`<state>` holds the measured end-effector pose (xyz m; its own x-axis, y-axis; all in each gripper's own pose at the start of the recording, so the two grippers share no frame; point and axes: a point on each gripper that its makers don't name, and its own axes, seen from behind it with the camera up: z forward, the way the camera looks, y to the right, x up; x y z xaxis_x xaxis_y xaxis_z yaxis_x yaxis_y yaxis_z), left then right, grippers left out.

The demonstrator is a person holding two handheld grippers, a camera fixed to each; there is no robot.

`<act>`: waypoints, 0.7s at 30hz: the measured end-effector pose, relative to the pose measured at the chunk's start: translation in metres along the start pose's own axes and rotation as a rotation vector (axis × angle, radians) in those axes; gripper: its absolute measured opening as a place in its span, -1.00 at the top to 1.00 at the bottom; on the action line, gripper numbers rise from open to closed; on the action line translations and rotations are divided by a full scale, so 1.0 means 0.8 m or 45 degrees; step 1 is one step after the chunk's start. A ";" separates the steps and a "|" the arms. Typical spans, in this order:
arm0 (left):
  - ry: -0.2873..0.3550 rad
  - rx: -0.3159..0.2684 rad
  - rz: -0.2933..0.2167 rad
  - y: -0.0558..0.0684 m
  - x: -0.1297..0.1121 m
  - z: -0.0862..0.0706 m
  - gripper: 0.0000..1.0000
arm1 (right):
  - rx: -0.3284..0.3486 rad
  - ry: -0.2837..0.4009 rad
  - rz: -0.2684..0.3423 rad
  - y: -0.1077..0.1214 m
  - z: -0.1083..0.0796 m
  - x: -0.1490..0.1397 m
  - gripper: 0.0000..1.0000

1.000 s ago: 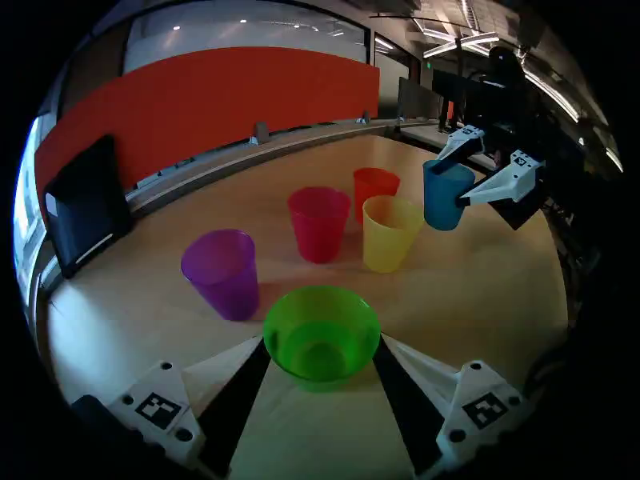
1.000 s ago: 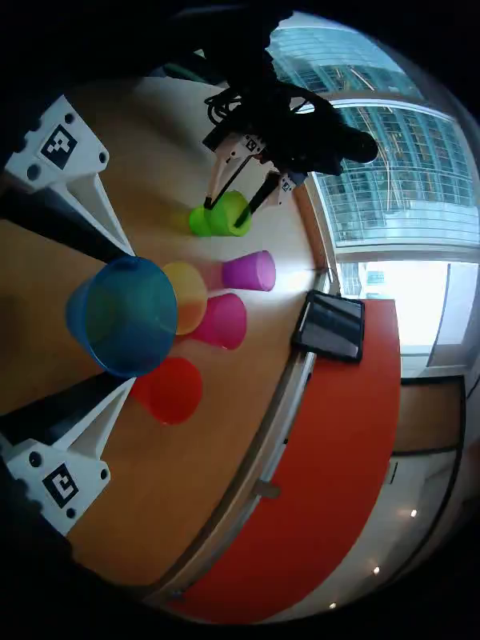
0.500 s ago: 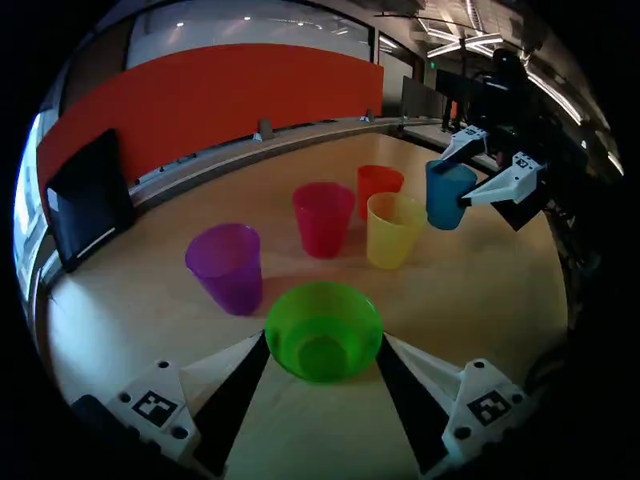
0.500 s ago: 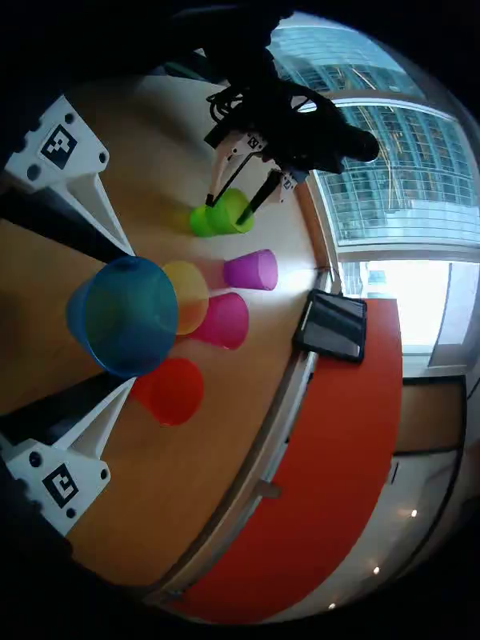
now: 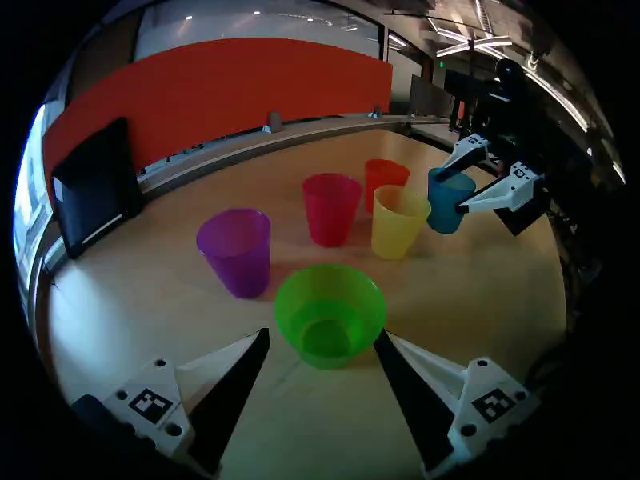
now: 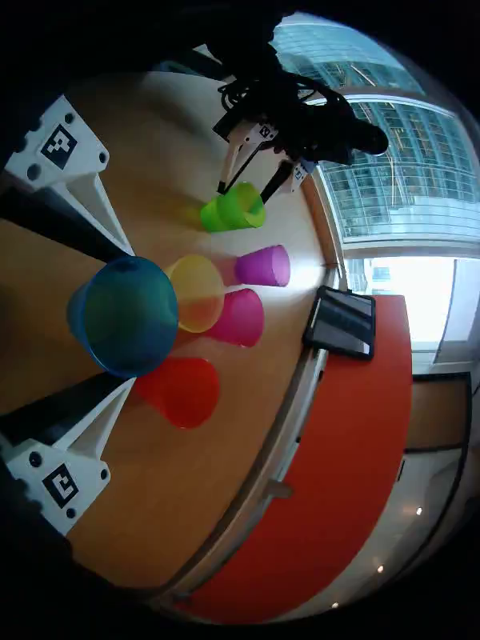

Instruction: Pour water

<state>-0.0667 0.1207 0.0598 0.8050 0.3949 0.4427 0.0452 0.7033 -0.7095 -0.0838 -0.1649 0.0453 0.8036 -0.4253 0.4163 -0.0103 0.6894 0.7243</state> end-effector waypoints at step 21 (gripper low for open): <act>-0.009 -0.005 0.021 0.014 -0.011 -0.015 -0.94 | -0.025 -0.040 -0.004 0.002 0.019 -0.031 -0.86</act>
<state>-0.0658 0.1179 0.0416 0.8016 0.4105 0.4347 0.0343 0.6943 -0.7189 -0.1129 -0.1619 0.0446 0.7847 -0.4450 0.4314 0.0039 0.6996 0.7145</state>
